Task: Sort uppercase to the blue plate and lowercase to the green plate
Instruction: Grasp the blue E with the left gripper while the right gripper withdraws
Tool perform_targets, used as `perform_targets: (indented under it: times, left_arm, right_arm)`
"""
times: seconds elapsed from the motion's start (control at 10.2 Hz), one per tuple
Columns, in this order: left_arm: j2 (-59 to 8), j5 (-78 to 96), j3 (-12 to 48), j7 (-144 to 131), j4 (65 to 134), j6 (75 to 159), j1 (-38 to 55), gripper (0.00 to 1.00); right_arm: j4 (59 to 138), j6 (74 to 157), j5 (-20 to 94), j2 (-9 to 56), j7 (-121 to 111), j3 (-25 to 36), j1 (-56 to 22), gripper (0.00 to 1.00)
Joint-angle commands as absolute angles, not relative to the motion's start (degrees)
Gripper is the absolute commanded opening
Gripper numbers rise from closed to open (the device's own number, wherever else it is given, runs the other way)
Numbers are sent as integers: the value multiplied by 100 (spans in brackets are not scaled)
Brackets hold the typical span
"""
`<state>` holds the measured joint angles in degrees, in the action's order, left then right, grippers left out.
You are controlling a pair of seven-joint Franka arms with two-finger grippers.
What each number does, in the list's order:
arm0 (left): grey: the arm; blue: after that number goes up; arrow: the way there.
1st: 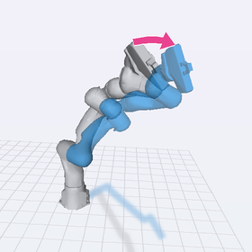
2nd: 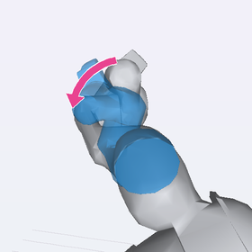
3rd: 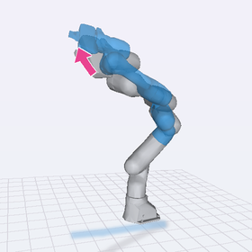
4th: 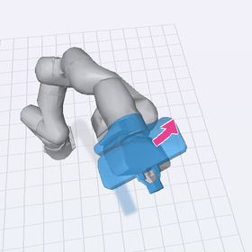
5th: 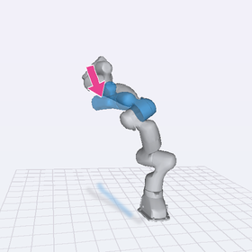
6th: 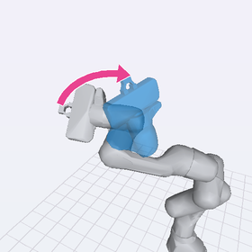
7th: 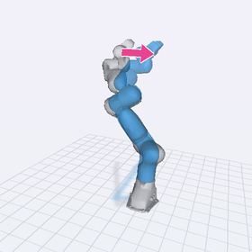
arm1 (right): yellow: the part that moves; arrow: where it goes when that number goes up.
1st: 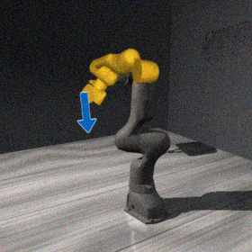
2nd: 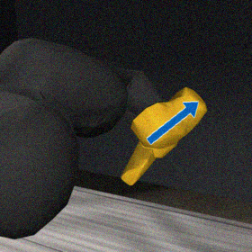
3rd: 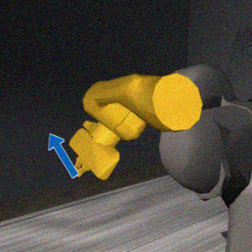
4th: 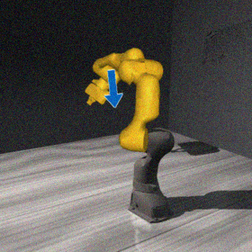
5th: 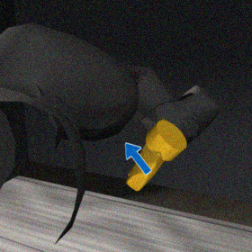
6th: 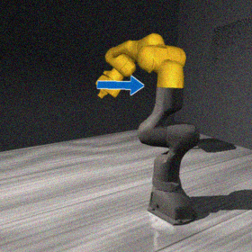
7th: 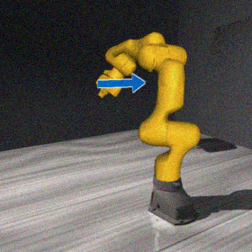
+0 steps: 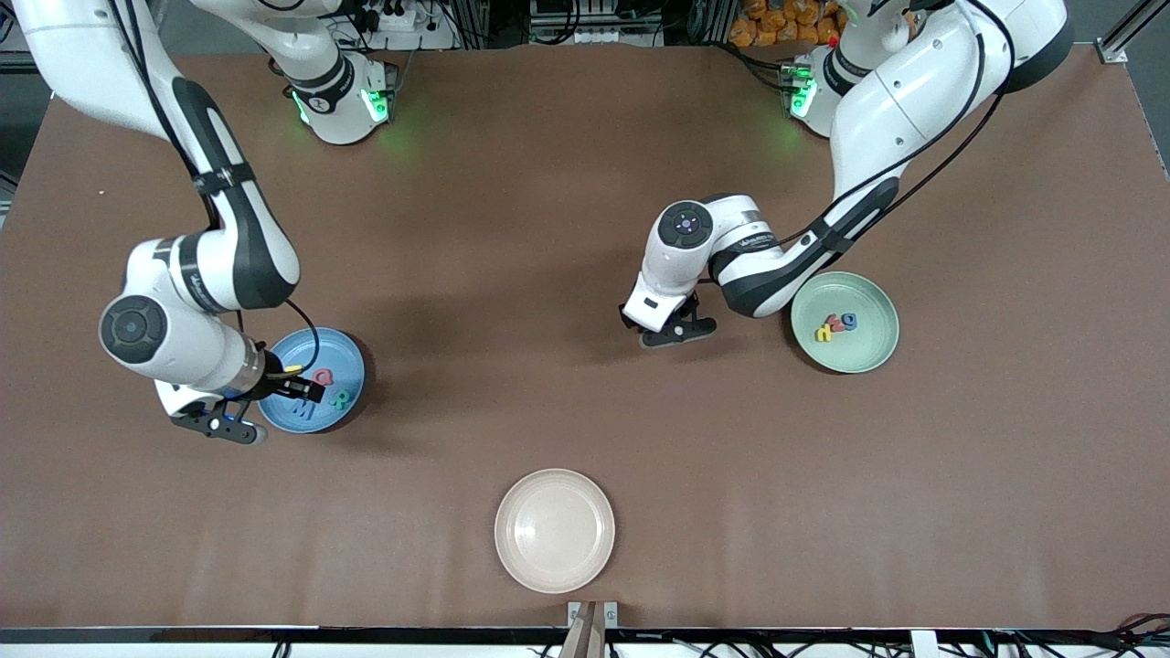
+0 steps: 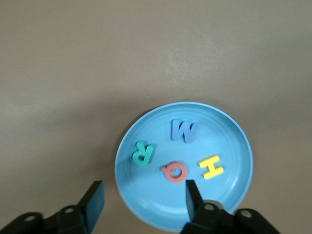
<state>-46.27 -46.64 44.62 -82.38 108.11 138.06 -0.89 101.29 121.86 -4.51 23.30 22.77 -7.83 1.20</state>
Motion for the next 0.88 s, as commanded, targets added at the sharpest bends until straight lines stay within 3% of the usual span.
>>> perform_targets:
  times: [0.0,0.1,0.59,0.79]
  left_arm:
    - [-4588,-4825,4395,-8446,10819,13878,-9,52]
    - [-4588,-4825,4395,-8446,10811,13878,17,50]
    - [-4623,-4825,4289,-8446,10767,13878,158,35]
    - [-4623,-4825,4263,-8411,10767,13878,176,17]
  right_arm:
    - [10283,11508,-308,1375,2066,-809,53,94]
    - [10275,11296,-299,1110,1935,-809,53,100]
    - [10239,10521,-88,-51,1117,-809,281,100]
    - [9943,10163,-105,-202,828,-747,281,100]
